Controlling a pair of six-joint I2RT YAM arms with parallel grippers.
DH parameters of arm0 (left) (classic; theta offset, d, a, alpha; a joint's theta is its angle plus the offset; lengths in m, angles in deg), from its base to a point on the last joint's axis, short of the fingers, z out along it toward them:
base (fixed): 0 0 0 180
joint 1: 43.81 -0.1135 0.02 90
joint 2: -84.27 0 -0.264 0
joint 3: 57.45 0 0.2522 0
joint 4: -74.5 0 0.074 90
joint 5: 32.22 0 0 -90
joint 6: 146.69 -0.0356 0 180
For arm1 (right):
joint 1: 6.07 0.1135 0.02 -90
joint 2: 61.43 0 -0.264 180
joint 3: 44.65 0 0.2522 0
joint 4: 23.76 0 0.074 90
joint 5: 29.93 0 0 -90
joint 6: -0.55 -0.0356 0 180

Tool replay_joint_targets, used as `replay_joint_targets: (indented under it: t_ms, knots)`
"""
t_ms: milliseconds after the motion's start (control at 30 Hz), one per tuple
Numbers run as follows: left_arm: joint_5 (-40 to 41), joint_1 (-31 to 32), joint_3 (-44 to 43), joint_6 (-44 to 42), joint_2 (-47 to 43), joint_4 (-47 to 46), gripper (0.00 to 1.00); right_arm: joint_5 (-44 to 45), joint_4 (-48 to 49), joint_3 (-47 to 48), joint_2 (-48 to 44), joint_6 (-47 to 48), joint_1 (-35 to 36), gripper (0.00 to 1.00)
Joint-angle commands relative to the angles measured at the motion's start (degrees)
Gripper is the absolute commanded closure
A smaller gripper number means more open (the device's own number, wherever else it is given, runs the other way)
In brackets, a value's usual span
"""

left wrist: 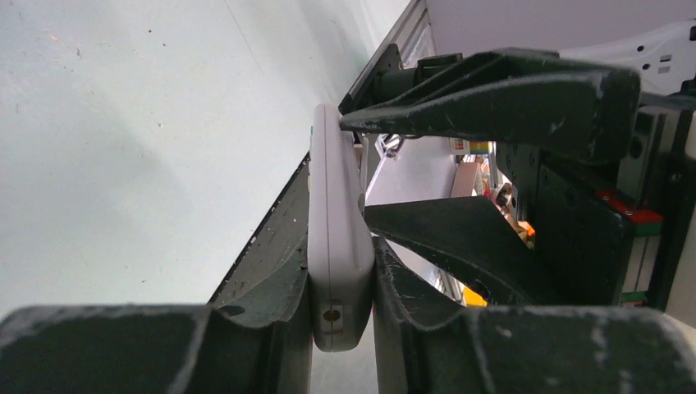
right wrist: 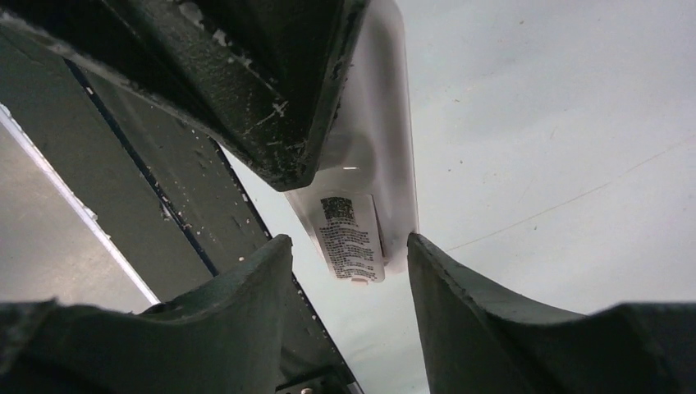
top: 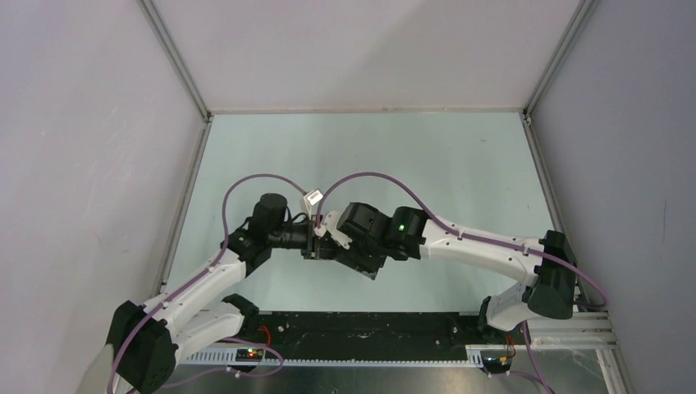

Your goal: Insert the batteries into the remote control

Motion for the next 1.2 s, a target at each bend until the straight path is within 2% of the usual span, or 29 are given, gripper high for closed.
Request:
replay_joint_targets:
  t_ms: [0,33,67,167,233,467,633,700,867,967,1167]
  knots:
    - [-3.82,0.52,-3.14,0.5,-0.69,-3.61,1.0,3.28,3.81,2.51,-1.9,-0.67,-0.36,0.39]
    - [-3.82,0.52,-3.2,0.48,-0.6,-3.58,1.0,3.38,3.92,2.55,-2.14,-0.69,-0.33,0.37]
    - [-3.83,0.52,-3.26,0.48,-0.55,-3.63,1.0,3.1,4.13,2.53,-2.77,-0.38,-0.26,0.27]
    - [-3.94,0.5,-3.51,0.48,-0.28,-3.64,1.0,3.32,4.34,2.38,-3.82,-0.3,-0.1,0.04]
    - [-3.95,0.52,-3.53,0.4,-0.19,-3.57,1.0,4.05,4.35,2.25,-4.21,-0.7,0.01,0.01]
    - [-3.83,0.44,-3.47,0.43,-0.14,-3.54,1.0,6.08,7.48,-0.05,-8.69,-2.53,0.04,0.01]
    - [-3.95,0.43,-3.76,0.91,-0.46,-3.51,1.0,8.56,11.56,-5.05,-16.71,-8.07,-1.0,0.01]
    - [-4.09,0.39,-4.09,1.69,-0.72,-3.55,1.0,9.54,13.34,-7.59,-20.27,-12.67,-2.47,0.02]
    - [-4.71,0.23,-5.78,4.34,-1.27,-3.54,1.0,8.67,19.74,-17.81,-32.5,-32.8,-8.62,0.12]
    - [-5.43,-0.08,-7.58,6.01,-0.57,-3.6,1.0,9.96,24.82,-25.86,-38.55,-46.14,-10.41,0.1]
    - [-5.92,-0.18,-11.45,10.21,-0.12,-4.37,1.0,9.43,32.51,-35.67,-46.89,-57.75,-11.38,0.04]
